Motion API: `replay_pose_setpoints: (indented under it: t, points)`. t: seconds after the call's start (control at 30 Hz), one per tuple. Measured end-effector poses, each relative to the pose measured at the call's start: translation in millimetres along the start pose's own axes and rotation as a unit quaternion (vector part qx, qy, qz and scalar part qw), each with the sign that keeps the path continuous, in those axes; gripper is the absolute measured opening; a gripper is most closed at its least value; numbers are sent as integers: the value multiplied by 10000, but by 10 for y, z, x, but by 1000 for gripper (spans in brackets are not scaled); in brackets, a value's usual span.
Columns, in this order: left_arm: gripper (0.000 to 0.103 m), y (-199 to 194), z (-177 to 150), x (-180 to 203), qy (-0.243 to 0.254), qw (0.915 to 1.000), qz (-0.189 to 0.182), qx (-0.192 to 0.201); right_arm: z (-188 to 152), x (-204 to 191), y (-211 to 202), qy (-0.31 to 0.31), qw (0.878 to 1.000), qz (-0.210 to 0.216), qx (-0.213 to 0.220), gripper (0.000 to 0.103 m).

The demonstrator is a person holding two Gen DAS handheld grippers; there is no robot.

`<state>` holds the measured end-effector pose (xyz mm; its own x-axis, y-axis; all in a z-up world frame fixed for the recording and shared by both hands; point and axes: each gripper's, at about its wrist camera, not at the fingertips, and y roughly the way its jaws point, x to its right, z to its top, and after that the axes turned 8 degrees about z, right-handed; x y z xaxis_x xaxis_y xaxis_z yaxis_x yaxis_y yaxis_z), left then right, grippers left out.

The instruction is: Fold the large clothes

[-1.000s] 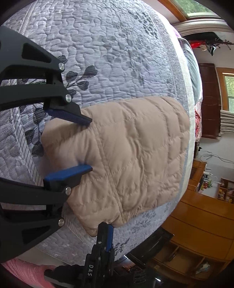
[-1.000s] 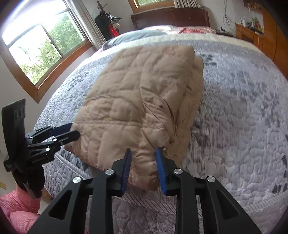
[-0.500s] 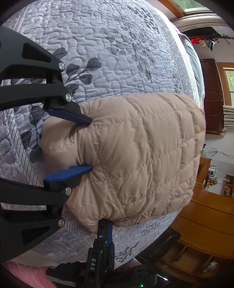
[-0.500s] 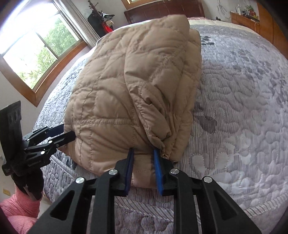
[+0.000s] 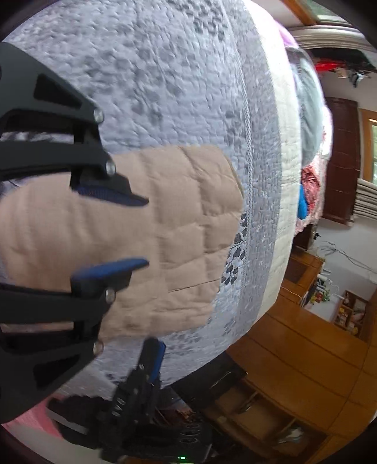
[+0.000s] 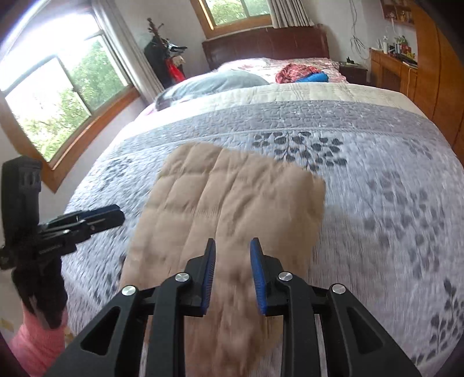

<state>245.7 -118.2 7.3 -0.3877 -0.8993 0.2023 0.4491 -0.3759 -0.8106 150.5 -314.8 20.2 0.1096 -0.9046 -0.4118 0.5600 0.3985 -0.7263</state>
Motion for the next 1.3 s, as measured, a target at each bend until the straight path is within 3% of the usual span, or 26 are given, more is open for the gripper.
replay_pose_setpoints:
  t: [0.03, 0.07, 0.17, 0.33, 0.53, 0.73, 0.9, 0.97, 1.07, 1.13, 1.17, 1.2, 1.3]
  points:
    - [13, 120, 52, 6, -22, 9999, -42, -136, 53, 30, 81, 53, 10000, -18, -60, 25]
    - [11, 228, 86, 7, -40, 9996, -92, -279, 87, 51, 182, 121, 9998, -17, -145, 25]
    - [8, 576, 122, -48, -85, 9975, -173, -679, 137, 121, 455, 237, 9989, -129, -383, 23]
    - [2, 1008, 31, -160, 28, 9952, -200, -953, 67, 307, 807, 415, 9969, -193, -640, 20]
    - [2, 1147, -13, -62, 324, 9954, 35, -901, -37, 410, 977, 385, 9973, -173, -600, 18]
    - [2, 1258, -11, -97, 167, 9958, -101, -890, -64, 450, 1071, 368, 9979, -171, -506, 17]
    - [2, 1137, 13, -110, 228, 9964, 19, -813, -4, 451, 1014, 459, 9976, -56, -517, 18]
    - [2, 935, -11, -121, 204, 9974, 110, -675, -17, 419, 862, 442, 9982, 64, -399, 23]
    - [5, 582, -94, -122, 400, 9974, 504, -325, -77, 347, 556, 378, 9990, 206, -131, 43]
    - [39, 424, -147, -143, 475, 9965, 664, -193, -118, 316, 373, 284, 9995, 115, 35, 49]
    - [46, 335, -186, -161, 529, 9955, 784, -105, -140, 316, 296, 260, 9996, 38, 102, 58]
    - [47, 268, -225, -183, 577, 9943, 892, -15, -161, 334, 236, 277, 9995, -31, 135, 67]
    - [48, 208, -290, -288, 547, 9943, 918, -52, -222, 438, 206, 402, 9991, 121, 18, 73]
